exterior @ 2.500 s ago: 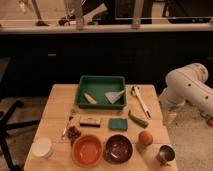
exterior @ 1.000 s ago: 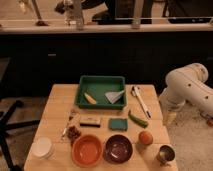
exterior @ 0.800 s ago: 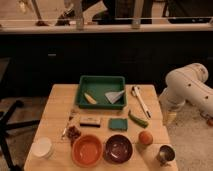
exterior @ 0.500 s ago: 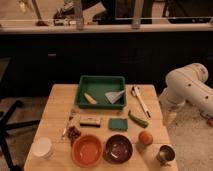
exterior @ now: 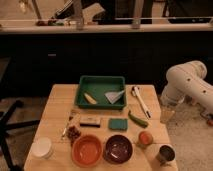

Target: Wipe purple bowl with brush

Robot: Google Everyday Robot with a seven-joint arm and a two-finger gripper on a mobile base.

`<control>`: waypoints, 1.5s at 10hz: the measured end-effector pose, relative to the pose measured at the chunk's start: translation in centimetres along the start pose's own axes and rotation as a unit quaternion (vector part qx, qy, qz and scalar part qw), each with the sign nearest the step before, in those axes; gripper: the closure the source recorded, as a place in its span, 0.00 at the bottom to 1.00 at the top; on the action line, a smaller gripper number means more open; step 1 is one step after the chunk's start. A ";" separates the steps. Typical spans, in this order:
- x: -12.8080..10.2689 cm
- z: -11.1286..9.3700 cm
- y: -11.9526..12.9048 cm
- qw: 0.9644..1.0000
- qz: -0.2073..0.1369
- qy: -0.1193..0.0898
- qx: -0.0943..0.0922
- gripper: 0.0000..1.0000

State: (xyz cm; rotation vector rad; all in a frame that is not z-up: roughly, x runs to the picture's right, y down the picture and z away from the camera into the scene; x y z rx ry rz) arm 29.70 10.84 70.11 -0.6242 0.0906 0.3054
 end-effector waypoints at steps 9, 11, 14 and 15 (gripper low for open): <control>-1.3 3.0 -2.7 0.992 0.115 -0.042 0.023 0.20; -1.0 3.0 -2.7 0.992 0.117 -0.041 0.023 0.20; -1.3 3.0 -2.7 0.992 0.116 -0.042 0.023 0.20; -1.1 3.1 -2.8 0.991 0.123 -0.040 0.021 0.20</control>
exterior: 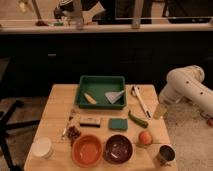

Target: Wipe purple bowl with brush

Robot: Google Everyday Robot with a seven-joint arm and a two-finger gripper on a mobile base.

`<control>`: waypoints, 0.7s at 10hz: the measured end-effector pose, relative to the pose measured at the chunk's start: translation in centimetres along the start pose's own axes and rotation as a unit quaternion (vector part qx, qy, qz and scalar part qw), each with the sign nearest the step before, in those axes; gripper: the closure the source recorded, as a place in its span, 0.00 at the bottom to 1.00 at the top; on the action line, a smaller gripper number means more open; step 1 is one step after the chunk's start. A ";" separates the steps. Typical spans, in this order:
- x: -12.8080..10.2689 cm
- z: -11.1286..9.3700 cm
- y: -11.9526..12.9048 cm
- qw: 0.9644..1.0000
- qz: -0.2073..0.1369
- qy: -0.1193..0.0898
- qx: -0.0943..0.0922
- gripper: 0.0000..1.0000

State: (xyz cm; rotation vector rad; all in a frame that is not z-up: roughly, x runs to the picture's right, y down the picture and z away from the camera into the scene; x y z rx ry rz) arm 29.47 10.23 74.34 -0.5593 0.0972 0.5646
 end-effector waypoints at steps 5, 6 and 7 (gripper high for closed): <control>-0.9 3.3 -1.2 0.999 0.052 0.001 -0.006 0.20; -1.2 3.9 -1.8 0.998 0.069 -0.004 -0.004 0.20; -1.3 4.3 -2.3 0.997 0.081 -0.007 -0.001 0.20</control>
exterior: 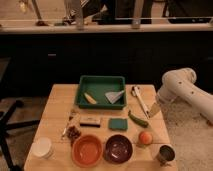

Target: Wipe purple bowl with brush

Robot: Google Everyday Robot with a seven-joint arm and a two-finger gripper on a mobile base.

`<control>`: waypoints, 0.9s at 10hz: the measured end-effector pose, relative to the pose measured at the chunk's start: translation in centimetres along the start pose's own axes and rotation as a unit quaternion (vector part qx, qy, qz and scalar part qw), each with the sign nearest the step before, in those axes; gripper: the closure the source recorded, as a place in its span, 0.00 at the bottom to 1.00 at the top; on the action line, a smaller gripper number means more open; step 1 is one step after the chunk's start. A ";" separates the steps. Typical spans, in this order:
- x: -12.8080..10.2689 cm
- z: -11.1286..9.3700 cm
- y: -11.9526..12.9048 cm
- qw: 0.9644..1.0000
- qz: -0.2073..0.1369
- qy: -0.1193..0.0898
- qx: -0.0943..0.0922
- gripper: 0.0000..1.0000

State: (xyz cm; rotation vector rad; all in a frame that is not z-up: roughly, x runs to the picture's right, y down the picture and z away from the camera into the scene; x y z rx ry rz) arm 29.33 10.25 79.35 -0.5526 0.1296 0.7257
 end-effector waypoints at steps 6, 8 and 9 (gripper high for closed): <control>-0.9 4.0 -2.2 1.000 0.022 -0.015 0.005 0.20; -1.4 5.5 -2.6 1.000 0.020 -0.013 0.000 0.20; -1.7 6.6 -2.9 1.000 0.020 -0.010 -0.002 0.20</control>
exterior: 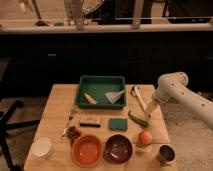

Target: Wipe purple bowl with brush

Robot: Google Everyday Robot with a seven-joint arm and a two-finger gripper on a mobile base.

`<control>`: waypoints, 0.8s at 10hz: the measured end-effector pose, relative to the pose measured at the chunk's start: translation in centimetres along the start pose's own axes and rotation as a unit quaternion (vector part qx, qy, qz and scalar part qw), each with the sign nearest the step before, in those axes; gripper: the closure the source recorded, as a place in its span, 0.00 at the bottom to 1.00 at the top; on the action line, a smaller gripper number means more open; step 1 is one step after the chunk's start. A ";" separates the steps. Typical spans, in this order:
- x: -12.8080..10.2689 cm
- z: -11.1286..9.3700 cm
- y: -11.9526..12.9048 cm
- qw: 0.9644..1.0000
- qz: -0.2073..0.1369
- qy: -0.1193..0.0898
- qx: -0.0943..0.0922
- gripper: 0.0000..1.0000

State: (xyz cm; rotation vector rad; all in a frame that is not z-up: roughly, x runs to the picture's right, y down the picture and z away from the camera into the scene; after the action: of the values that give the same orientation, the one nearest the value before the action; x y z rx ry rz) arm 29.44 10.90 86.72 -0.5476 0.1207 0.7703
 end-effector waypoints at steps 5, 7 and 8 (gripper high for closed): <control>-1.2 3.8 -0.8 1.000 0.007 0.016 -0.010 0.20; -1.6 5.2 -1.0 1.000 0.010 0.025 -0.014 0.20; -1.5 6.0 -1.0 0.999 0.010 0.033 -0.017 0.20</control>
State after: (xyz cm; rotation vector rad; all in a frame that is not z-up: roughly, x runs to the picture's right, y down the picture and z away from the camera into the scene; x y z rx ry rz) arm 28.49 12.46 92.67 -0.6055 0.1739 0.7753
